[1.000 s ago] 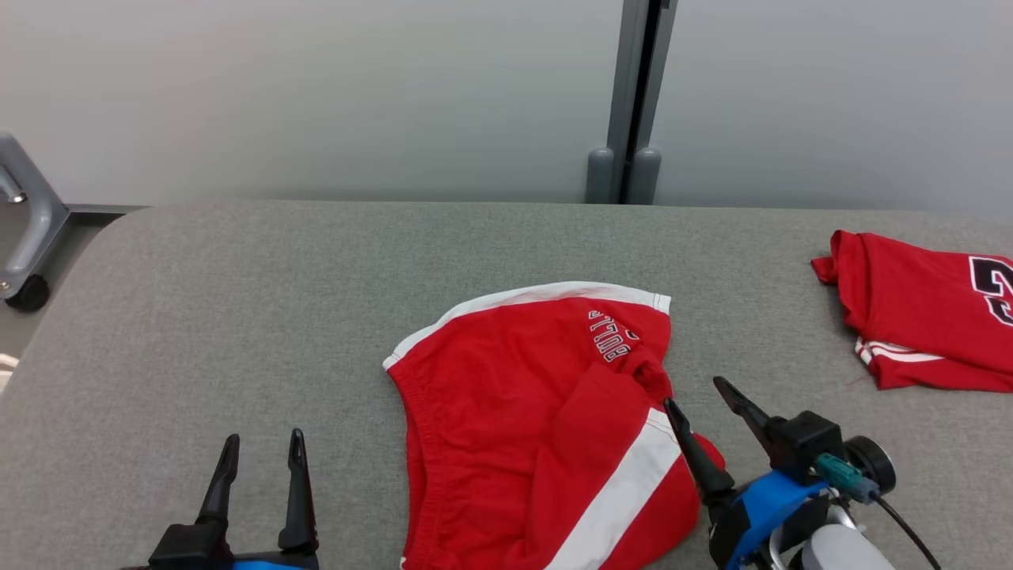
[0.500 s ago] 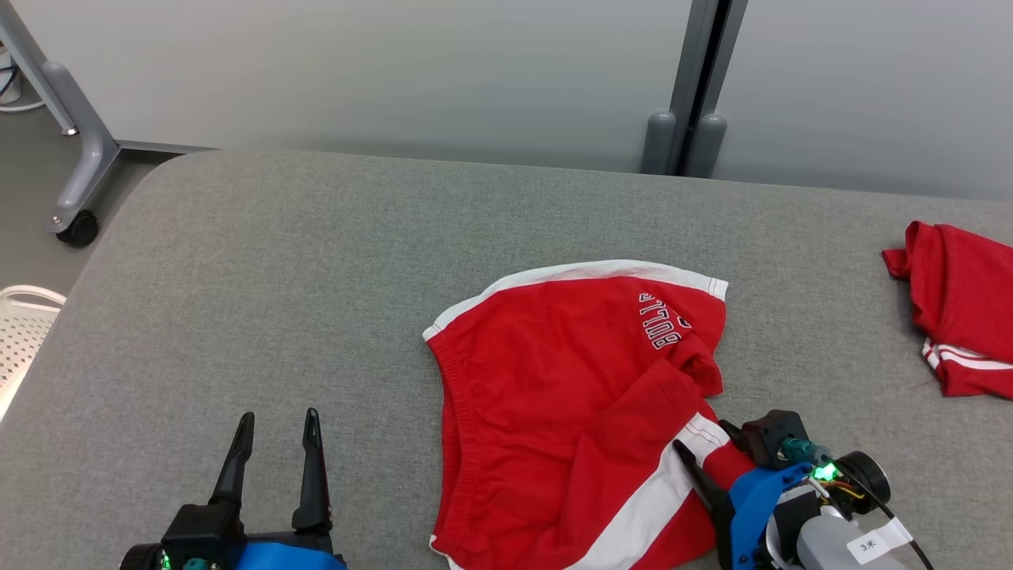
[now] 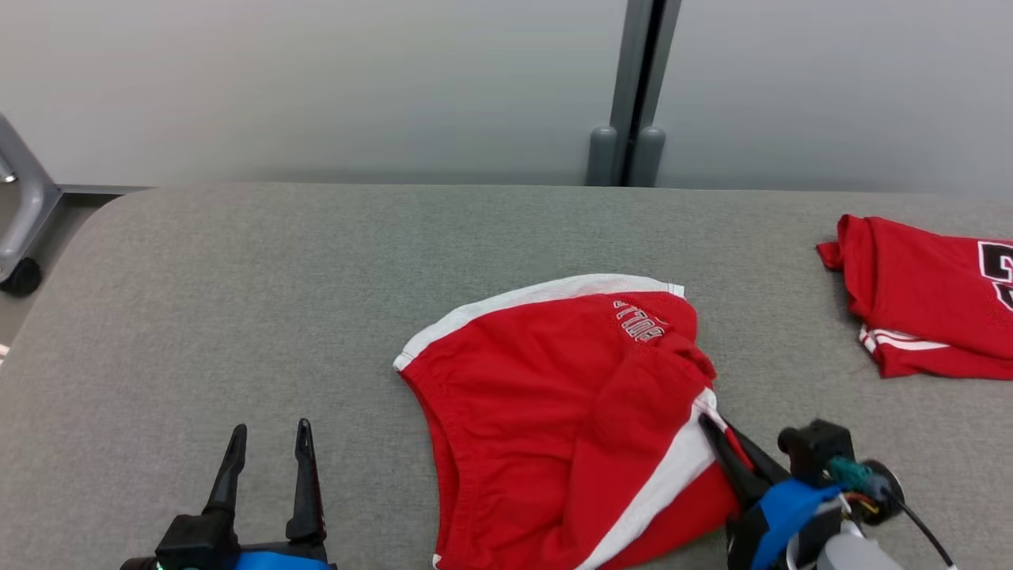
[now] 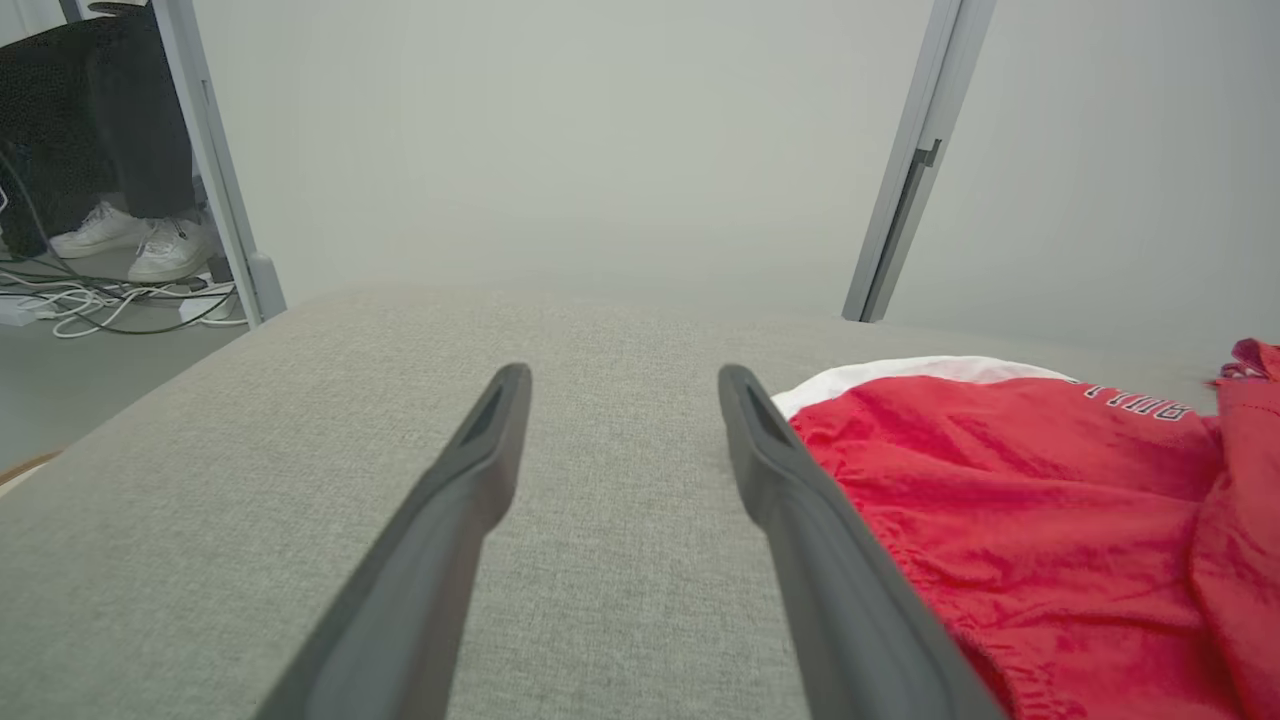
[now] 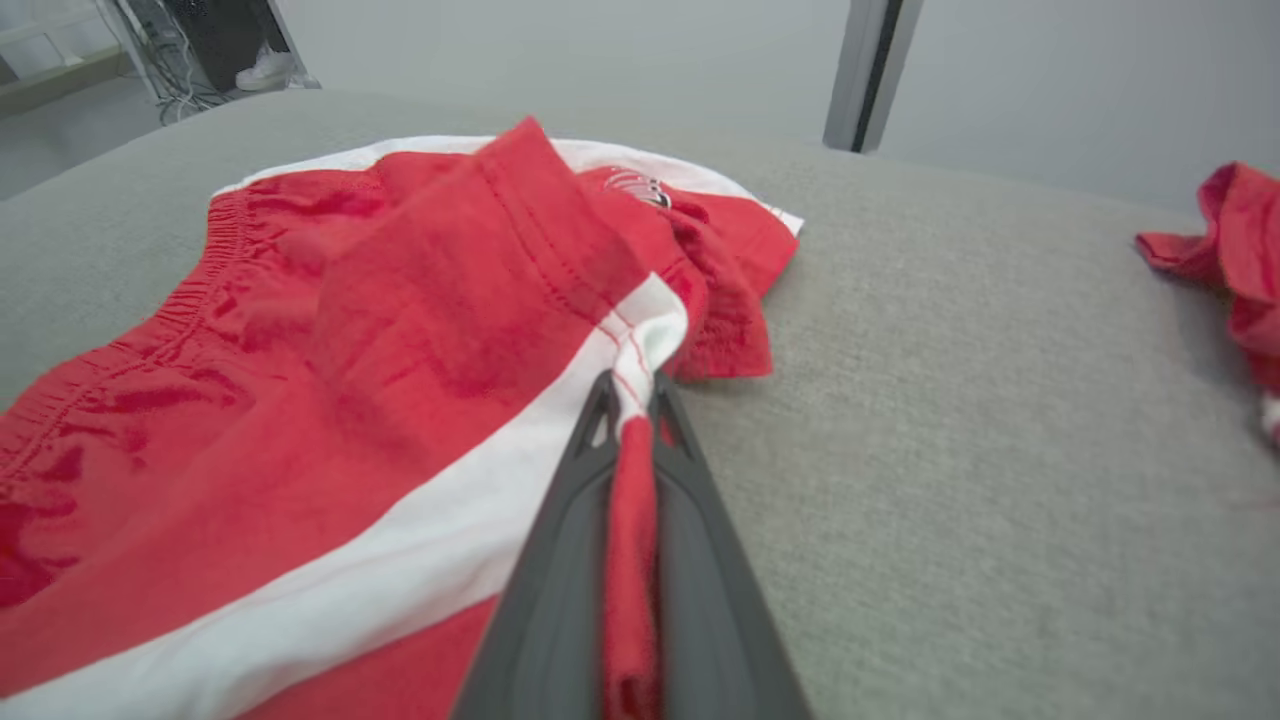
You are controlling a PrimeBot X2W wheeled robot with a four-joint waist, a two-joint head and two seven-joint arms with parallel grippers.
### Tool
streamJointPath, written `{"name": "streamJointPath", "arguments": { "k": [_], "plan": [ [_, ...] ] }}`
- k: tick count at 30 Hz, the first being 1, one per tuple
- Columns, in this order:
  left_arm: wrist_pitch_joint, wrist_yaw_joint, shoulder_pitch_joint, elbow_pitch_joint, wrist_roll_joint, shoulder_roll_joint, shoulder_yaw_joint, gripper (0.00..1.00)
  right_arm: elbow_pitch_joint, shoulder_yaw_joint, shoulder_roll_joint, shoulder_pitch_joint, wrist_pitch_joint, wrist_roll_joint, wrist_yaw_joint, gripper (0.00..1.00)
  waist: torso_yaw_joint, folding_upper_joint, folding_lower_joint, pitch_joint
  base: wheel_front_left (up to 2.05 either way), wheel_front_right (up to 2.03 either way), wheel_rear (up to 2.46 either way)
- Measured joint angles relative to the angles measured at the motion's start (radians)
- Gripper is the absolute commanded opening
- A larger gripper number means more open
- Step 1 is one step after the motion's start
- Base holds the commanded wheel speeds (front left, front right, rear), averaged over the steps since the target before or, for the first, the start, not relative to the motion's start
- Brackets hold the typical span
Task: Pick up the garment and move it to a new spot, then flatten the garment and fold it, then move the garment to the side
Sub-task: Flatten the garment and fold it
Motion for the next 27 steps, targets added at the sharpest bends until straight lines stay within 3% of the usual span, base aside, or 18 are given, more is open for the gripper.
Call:
{"name": "streamJointPath", "arguments": {
  "k": [5, 6, 7, 9, 10, 11, 17, 27],
  "plan": [
    [0.000, 0.001, 0.006, 0.001, -0.003, 0.000, -0.005, 1.00, -0.136, -0.094, -0.009, 0.170, 0.000, -0.029, 0.000, 0.00, -0.038, 0.0000, 0.0000, -0.011, 0.00, 0.00, 0.00],
    [0.000, 0.001, 0.007, 0.001, -0.005, 0.000, -0.005, 1.00, -0.156, -0.116, -0.006, 0.199, 0.000, -0.033, 0.000, 0.30, -0.044, 0.0000, 0.0000, -0.013, 0.00, 0.00, 0.00],
    [0.000, 0.002, 0.008, 0.002, -0.007, 0.000, -0.005, 1.00, -0.178, -0.139, -0.002, 0.227, 0.000, -0.039, 0.000, 0.69, -0.048, 0.0000, -0.0001, -0.015, 0.00, 0.00, 0.00],
    [0.000, 0.004, 0.011, 0.001, -0.008, 0.000, -0.006, 1.00, -0.202, -0.168, 0.007, 0.272, 0.000, -0.049, 0.000, 0.69, -0.059, 0.0000, -0.0001, -0.017, 0.00, 0.00, 0.00],
    [0.000, 0.004, 0.012, 0.001, -0.008, 0.000, -0.005, 1.00, -0.207, -0.179, 0.011, 0.292, -0.001, -0.058, 0.000, 0.79, -0.064, 0.0000, -0.0001, -0.018, 0.00, 0.00, 0.00],
    [0.000, 0.004, 0.014, 0.002, -0.009, 0.000, -0.006, 1.00, -0.213, -0.191, 0.015, 0.306, 0.000, -0.061, 0.000, 1.00, -0.067, 0.0000, 0.0000, -0.020, 0.00, 0.00, 0.00],
    [0.000, 0.000, 0.014, 0.007, -0.009, 0.000, -0.008, 1.00, -0.268, -0.238, 0.034, 0.332, -0.001, -0.088, 0.000, 1.00, -0.075, 0.0000, 0.0000, -0.028, 0.00, 0.00, 0.00],
    [0.000, -0.007, 0.025, 0.010, 0.003, 0.000, -0.014, 1.00, -0.494, -0.368, 0.101, 0.350, -0.001, -0.140, 0.000, 1.00, -0.077, 0.0000, -0.0001, -0.047, 0.00, 0.00, 0.00]
  ]
}}
